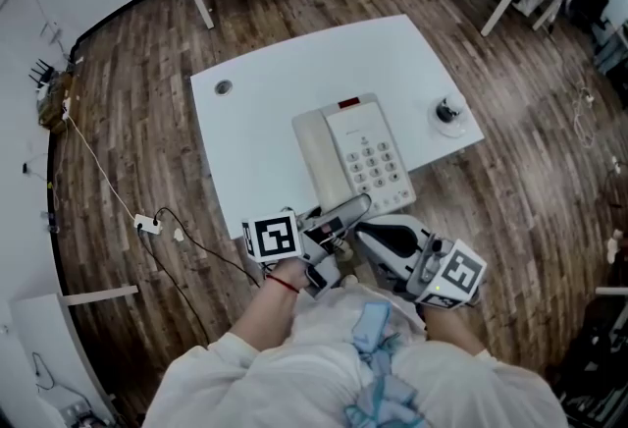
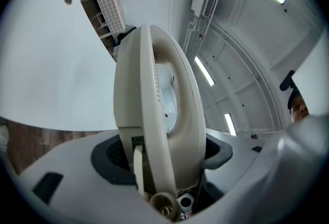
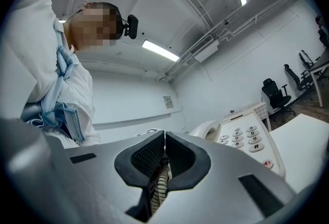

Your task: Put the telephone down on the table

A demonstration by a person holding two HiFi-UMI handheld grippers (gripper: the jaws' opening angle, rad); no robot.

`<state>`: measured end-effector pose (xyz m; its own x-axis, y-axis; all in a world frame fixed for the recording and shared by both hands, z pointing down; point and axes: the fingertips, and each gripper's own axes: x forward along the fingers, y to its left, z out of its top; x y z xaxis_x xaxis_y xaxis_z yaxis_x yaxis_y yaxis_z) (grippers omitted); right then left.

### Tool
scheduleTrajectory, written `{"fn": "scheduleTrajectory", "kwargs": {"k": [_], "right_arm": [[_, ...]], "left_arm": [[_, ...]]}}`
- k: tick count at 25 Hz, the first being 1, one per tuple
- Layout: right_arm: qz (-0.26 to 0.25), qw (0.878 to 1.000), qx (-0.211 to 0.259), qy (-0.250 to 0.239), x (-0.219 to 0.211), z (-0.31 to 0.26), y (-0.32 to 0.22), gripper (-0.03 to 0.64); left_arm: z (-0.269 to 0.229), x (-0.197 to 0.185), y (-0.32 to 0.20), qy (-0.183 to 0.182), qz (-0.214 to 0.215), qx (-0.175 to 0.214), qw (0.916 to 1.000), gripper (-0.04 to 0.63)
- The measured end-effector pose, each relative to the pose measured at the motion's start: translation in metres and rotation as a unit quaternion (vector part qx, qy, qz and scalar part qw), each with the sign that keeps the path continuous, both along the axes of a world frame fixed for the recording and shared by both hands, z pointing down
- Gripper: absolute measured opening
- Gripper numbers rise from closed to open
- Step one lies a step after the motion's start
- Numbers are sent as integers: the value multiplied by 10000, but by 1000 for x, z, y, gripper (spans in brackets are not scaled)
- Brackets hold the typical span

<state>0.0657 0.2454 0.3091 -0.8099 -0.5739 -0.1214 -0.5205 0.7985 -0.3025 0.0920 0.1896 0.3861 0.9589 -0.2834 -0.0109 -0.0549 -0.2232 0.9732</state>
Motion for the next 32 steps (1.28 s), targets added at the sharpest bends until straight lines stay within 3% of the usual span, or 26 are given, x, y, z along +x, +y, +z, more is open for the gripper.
{"fn": "scheduleTrajectory", "kwargs": {"k": [7, 14, 23, 32], "right_arm": [[29, 9999, -128, -9, -29, -4, -60, 34], [-18, 9999, -158, -19, -45, 2, -83, 34], [-93, 9997, -182, 140, -91, 16, -145, 34], [-328, 9991, -229, 159, -98, 31, -181, 34]], "left_arm": [[4, -32, -55, -57, -1, -149, 9999, 316], [14, -47, -76, -39, 30, -106, 9999, 316], [30, -100, -133, -49, 30, -195, 9998, 316], [46, -118, -162, 20, -61, -222, 9997, 316]]}}
